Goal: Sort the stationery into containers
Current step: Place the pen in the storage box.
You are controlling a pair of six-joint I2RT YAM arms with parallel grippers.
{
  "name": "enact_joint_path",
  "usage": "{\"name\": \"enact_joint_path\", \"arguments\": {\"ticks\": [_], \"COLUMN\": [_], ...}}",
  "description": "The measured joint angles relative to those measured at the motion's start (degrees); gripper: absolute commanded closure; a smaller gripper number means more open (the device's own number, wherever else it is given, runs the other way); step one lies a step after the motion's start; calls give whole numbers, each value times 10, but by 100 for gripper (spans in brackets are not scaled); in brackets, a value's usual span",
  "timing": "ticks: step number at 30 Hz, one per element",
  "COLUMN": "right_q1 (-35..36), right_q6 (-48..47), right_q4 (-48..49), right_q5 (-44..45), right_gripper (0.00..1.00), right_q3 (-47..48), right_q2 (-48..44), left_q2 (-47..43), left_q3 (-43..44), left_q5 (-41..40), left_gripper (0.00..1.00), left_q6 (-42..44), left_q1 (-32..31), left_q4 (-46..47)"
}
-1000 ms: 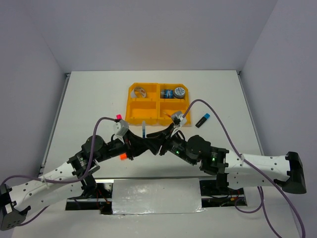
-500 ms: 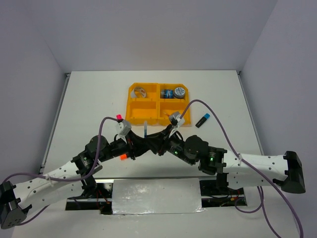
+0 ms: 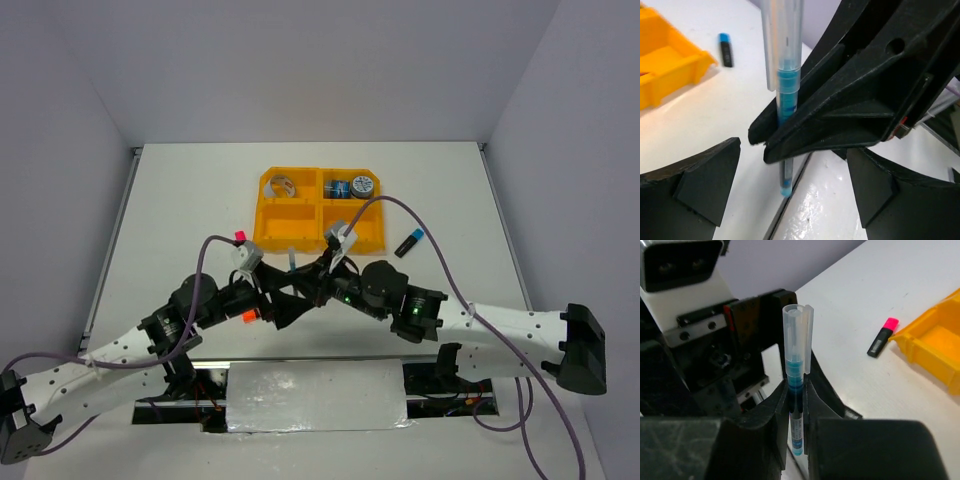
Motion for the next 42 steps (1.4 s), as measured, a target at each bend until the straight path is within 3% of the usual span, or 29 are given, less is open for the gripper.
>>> {"name": "enact_joint_path", "arguments": {"ticks": [6, 9, 15, 20, 24, 32, 37, 42], "right_q1": [-151, -228, -273, -301, -334, -366, -366, -366], "right_q6": [-83, -150, -340, -450, -494, -515, -514, -507], "right_q4": [-7, -60, -184, -269, -317, -284, -266, -260], "right_q5": [-156, -206, -144, -72, -44, -24, -24, -19], "right_gripper": [100, 100, 100, 100, 100, 99, 95, 84], "right_q3": [5, 63, 256, 309, 306, 288, 288, 288], "right_q2": [14, 62, 231, 339, 375, 391, 425, 454], "left_q2": [34, 54, 30, -32, -70, -110, -113, -113], "left_q3": [125, 186, 215, 238, 260, 256, 255, 252], "left_q5": [-113, -190, -247, -262, -284, -309, -311, -312], "left_gripper": [1, 1, 1, 1, 1, 1, 1, 1], "left_q6": [-1, -20, -35, -32, -29, -28, -28, -28], "left_q1": [0, 0, 1, 1, 1, 1, 1, 1], "left_q4": [-179, -288, -454, -535, -569, -590, -592, -592]}}
